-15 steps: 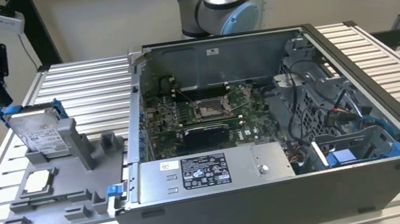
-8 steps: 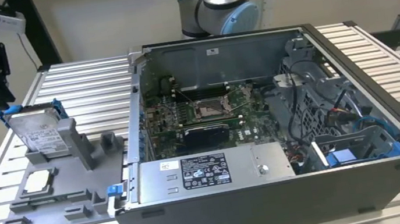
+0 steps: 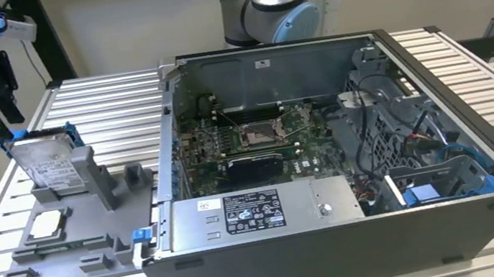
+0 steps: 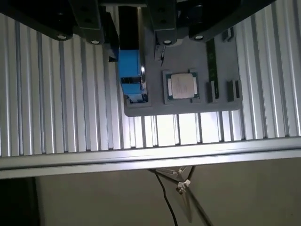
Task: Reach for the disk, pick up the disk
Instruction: 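Pick up the disk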
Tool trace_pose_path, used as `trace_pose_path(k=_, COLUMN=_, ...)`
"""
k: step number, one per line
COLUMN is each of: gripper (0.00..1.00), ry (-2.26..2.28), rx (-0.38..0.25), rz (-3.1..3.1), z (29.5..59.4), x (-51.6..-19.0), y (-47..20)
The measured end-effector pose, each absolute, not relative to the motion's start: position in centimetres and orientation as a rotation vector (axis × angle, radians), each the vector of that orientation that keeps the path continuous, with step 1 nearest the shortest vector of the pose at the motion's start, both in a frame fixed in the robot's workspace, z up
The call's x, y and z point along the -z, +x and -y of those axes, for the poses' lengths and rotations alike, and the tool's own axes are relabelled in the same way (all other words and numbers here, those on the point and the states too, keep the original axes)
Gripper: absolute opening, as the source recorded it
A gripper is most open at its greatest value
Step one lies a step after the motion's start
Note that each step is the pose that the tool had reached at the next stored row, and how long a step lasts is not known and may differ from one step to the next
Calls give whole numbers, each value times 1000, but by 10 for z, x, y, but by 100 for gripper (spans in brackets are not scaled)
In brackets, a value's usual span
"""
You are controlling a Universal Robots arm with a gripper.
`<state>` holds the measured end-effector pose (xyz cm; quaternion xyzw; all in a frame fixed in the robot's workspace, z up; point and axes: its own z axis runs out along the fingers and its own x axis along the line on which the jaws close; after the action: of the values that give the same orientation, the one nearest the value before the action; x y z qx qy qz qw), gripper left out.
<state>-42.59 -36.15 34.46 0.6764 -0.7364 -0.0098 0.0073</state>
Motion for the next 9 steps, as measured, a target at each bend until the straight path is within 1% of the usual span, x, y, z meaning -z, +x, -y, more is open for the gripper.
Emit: trace_pose_path(k=9, gripper=0, ry=2187, rx=30, rz=2233, z=361, x=-331, y=-426)
